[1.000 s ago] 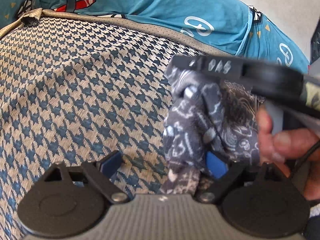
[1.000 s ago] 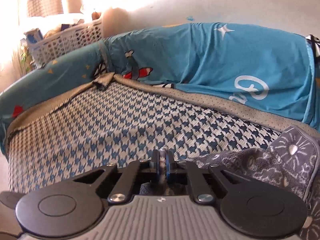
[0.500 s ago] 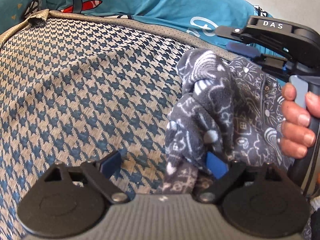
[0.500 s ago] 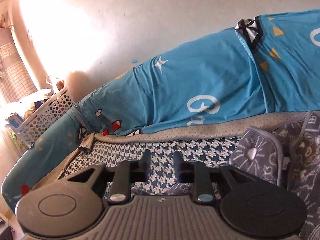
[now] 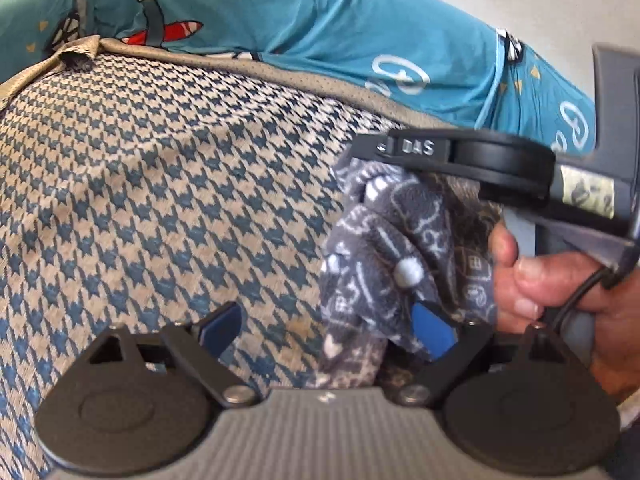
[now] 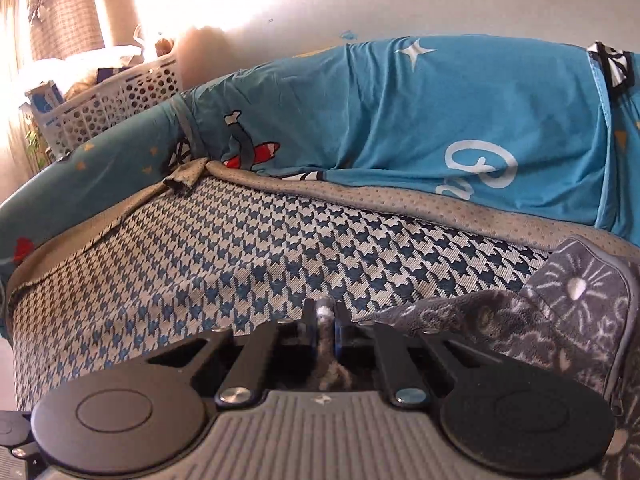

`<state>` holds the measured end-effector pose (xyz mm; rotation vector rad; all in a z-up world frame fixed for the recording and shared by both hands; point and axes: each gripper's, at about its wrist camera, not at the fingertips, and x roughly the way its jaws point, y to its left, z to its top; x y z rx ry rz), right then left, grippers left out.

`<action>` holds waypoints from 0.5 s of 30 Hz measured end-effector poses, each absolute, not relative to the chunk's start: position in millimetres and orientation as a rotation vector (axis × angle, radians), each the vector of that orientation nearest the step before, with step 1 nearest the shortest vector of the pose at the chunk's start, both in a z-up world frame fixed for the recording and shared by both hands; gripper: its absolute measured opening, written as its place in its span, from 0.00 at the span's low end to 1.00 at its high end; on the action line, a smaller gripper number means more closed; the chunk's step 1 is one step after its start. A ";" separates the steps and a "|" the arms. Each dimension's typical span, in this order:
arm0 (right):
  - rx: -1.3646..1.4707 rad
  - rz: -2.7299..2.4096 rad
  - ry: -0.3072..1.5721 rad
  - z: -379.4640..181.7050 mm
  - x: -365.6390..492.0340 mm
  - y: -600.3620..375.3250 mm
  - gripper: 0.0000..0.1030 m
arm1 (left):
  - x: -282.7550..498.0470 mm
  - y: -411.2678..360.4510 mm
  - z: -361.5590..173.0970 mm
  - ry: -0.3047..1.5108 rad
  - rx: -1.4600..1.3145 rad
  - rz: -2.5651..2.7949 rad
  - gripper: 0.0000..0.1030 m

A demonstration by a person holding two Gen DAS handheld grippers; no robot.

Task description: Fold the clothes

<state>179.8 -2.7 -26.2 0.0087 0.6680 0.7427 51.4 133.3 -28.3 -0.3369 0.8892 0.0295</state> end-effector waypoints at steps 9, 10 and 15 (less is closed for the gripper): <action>0.250 0.665 0.533 -2.2 189.5 -30.3 0.05 | 54.0 151.0 -41.4 0.885 -0.458 0.090 0.96; 0.269 0.652 0.519 -0.3 189.2 -31.3 0.04 | 53.4 151.4 -42.7 0.886 -0.463 0.097 0.98; 0.299 0.556 0.500 3.7 194.8 -40.8 0.03 | 53.8 151.0 -45.1 0.911 -0.437 0.176 0.96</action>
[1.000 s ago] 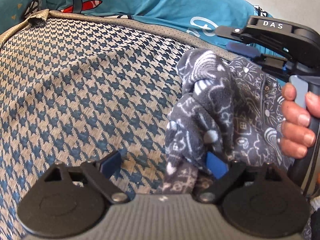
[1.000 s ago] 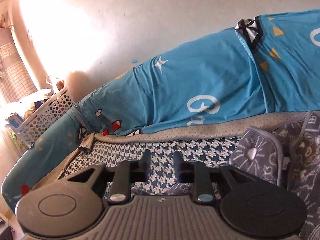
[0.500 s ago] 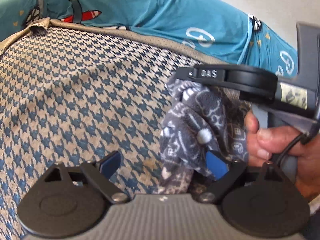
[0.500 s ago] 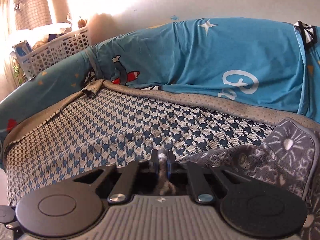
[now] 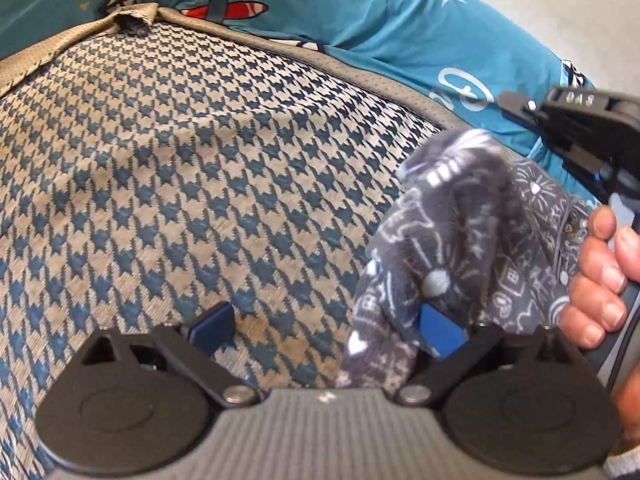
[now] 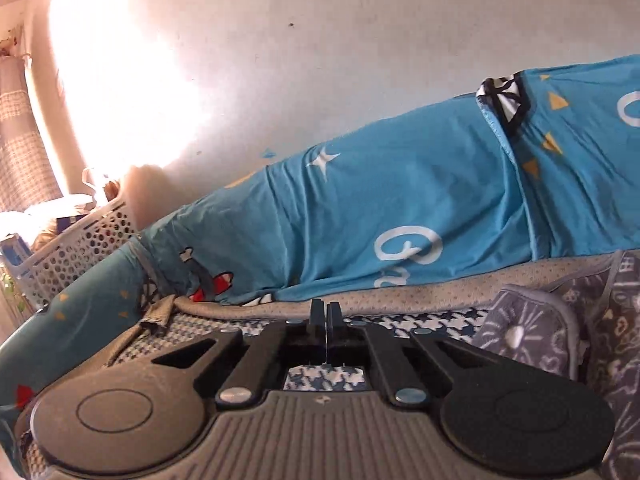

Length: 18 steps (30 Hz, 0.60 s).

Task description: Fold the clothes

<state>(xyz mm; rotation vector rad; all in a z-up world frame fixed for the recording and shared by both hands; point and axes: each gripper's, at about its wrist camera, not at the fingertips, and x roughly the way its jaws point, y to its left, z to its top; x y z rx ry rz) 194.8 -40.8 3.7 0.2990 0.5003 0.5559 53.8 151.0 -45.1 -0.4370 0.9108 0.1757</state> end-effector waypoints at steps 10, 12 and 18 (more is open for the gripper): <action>0.303 0.508 0.541 24.5 185.3 -83.0 0.19 | 55.0 163.1 -10.9 0.798 -0.559 0.255 0.97; 0.303 0.495 0.553 27.5 174.5 -92.4 0.22 | 62.8 156.7 -4.4 0.783 -0.568 0.202 0.97; 0.346 0.427 0.619 30.2 142.6 -130.9 0.28 | 82.1 123.4 0.9 0.775 -0.497 0.183 0.97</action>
